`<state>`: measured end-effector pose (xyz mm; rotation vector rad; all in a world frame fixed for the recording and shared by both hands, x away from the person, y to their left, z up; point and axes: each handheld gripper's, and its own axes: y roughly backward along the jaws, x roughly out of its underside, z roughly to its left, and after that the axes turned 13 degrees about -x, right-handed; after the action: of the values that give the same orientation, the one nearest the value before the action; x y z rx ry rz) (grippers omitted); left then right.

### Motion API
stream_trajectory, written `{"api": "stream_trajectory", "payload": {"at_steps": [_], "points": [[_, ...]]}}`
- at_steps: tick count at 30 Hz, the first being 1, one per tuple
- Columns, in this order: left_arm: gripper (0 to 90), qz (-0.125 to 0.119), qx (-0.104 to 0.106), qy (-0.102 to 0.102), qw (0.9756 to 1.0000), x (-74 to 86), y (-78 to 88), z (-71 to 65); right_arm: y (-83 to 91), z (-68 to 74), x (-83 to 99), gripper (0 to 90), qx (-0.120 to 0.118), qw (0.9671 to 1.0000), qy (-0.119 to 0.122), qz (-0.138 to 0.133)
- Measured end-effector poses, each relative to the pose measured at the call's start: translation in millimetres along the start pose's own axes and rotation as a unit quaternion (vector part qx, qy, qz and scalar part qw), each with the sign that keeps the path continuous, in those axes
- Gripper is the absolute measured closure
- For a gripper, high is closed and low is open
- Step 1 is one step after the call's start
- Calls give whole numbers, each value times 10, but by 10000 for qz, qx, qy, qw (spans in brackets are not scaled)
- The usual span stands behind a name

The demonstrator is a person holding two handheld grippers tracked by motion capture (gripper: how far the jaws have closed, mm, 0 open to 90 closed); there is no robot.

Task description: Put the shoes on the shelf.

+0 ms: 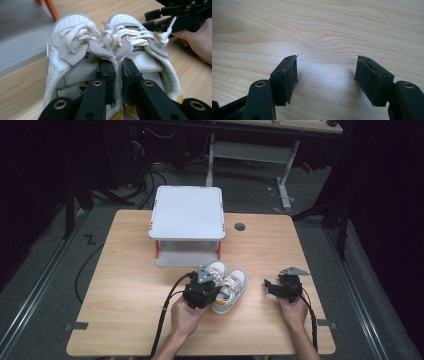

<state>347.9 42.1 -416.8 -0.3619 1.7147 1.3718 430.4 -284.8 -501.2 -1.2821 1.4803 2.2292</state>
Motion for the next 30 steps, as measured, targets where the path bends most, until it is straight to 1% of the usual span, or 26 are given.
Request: {"api": "stream_trajectory", "payload": {"at_steps": [6, 9, 11, 14, 18, 22, 23, 24, 25, 26, 28, 30], "points": [[815, -36, -168, 97, 9998, -19, 39, 167, 0, 2, 0, 351, -3, 10000, 10, 2], [815, -63, -242, 157, 9996, -23, 33, 251, 6, 16, 3, 425, -94, 9999, 100, -3], [815, -61, -339, 184, 9992, -24, 16, 316, 5, 27, 5, 445, -122, 9998, 148, -15], [814, -42, -478, 166, 9987, -35, -2, 395, 6, 27, 5, 455, -139, 9998, 153, -16], [814, -33, -594, 232, 9980, -62, -7, 525, 7, 27, 5, 466, -160, 9997, 170, -16], [814, -32, -824, 194, 9964, -97, -30, 631, 4, 28, 3, 466, -160, 9997, 161, -19], [814, -35, -878, 171, 9960, -107, -44, 654, 7, 19, -4, 468, -199, 9996, 180, 18], [813, -52, -929, 195, 9955, -115, -60, 674, 12, 8, -21, 478, -234, 9995, 190, 93], [814, -55, -960, 185, 9952, -127, -77, 702, 22, 1, -54, 506, -252, 9993, 157, 235], [813, -54, -992, 230, 9948, -138, -96, 723, 29, -13, -89, 514, -277, 9989, 102, 354], [813, -90, -1039, 276, 9942, -149, -132, 774, 26, -53, -147, 527, -506, 9978, -31, 431], [813, -67, -1088, 312, 9935, -158, -168, 820, 24, -38, -178, 530, -566, 9976, -5, 408]]}}
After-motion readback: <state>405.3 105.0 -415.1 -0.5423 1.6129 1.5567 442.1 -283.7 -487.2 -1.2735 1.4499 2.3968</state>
